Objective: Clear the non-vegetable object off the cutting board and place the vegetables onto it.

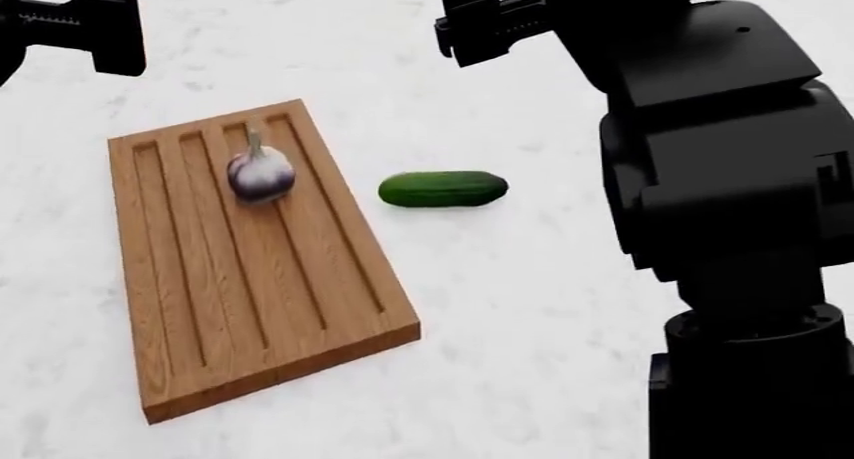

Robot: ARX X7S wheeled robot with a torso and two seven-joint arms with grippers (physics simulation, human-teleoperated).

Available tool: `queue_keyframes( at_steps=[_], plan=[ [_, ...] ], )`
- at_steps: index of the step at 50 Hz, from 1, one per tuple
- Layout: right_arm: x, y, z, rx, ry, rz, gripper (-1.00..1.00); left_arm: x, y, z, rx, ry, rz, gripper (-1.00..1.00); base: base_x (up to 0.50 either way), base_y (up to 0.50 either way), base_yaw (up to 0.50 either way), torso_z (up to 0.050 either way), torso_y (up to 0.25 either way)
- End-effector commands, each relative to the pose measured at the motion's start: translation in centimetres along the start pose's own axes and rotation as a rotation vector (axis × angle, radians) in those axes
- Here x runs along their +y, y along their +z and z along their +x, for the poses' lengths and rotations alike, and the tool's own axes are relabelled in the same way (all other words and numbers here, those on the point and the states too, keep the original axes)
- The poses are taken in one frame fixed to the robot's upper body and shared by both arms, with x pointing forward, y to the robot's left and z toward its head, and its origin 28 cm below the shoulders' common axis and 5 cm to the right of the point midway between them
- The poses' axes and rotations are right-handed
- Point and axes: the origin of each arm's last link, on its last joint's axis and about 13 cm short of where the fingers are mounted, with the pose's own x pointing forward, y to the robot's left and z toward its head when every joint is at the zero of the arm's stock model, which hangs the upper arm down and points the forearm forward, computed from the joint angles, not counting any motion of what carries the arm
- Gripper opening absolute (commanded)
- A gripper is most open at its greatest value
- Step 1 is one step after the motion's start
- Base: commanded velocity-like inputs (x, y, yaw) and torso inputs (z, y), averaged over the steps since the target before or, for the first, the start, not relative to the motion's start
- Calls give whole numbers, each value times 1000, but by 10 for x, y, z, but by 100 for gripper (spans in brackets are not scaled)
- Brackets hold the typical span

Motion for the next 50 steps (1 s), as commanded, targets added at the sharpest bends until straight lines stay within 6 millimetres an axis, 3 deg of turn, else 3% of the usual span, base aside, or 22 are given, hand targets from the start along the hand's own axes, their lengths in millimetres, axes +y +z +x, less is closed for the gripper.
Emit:
queue_keyframes(
  at_steps=[1, 29, 48, 49, 50],
  plan=[
    [2, -5, -3, -3, 23, -2, 100, -8, -2, -2, -19, -54, -10, 100, 500, 0, 0, 0, 0],
    [4, -4, -8, 2, 40, -15, 100, -3, 0, -7, -37, -42, -20, 100, 500, 0, 0, 0, 1],
    [39, -25, -20, 104, 326, 6, 100, -5, 3, -2, -40, -40, -15, 100, 12, 0, 0, 0, 0],
    [66, -27, -22, 145, 472, 12, 100, 0, 7, -5, -51, -24, -15, 100, 0, 0, 0, 0, 0],
    [67, -27, -22, 147, 479, 17, 100, 0, 7, -5, -52, -25, -15, 100, 0, 0, 0, 0, 0]
  ],
)
